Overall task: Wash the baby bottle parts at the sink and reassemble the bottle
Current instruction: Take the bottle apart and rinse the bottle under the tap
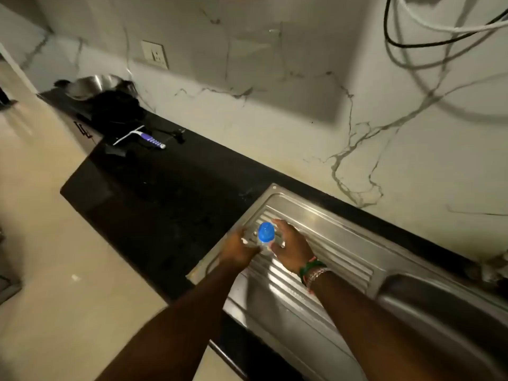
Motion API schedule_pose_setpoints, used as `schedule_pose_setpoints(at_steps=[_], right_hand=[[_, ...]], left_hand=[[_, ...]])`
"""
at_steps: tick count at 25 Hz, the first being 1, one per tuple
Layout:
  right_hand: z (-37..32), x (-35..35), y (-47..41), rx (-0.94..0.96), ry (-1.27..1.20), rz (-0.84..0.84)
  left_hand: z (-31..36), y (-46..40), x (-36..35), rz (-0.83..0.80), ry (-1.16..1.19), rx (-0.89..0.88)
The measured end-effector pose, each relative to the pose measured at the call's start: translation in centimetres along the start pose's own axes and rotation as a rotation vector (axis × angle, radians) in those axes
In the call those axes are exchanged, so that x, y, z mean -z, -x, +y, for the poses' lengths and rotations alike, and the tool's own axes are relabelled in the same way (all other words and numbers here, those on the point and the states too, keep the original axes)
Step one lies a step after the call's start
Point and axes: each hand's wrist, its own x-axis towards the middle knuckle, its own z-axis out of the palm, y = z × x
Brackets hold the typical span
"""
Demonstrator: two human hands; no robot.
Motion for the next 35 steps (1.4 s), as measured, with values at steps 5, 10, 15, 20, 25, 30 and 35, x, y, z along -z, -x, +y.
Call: schedule_pose_setpoints(at_steps=[5,10,15,20,25,30,35], right_hand=[[1.8,-1.6,-2.3,-0.047,-0.018,-0.047],[3.9,3.0,2.1,-0.091,-0.021,0.109],[7.6,10.9,13.3,-0.134,-0.082,0.259],[13.9,17.6,25.7,-0.274,-0.198,0.367],[19.9,21.8,34.4,-0.325,-0.332,0.272],[23.6,22.4,39.0,-0.285,-0.396,0.187],[25.6,21.9,38.9,-0.364,-0.570,0.262]], left_hand=[[0.2,-2.0,-3.7,-0.065,0.049,-0.174],[3.1,2.0,-7.5,-0.028,-0.065,-0.365],[8.5,8.6,-14.7,-0.239,-0.122,-0.622],[11.5,17.4,-25.0,-0.549,-0.039,-0.608],[12.2,22.4,-31.2,-0.868,0.011,-0.499],[13.0,25.2,-33.5,-1.076,-0.037,-0.433],[14.3,24.2,-33.7,-1.038,-0.230,-0.465]])
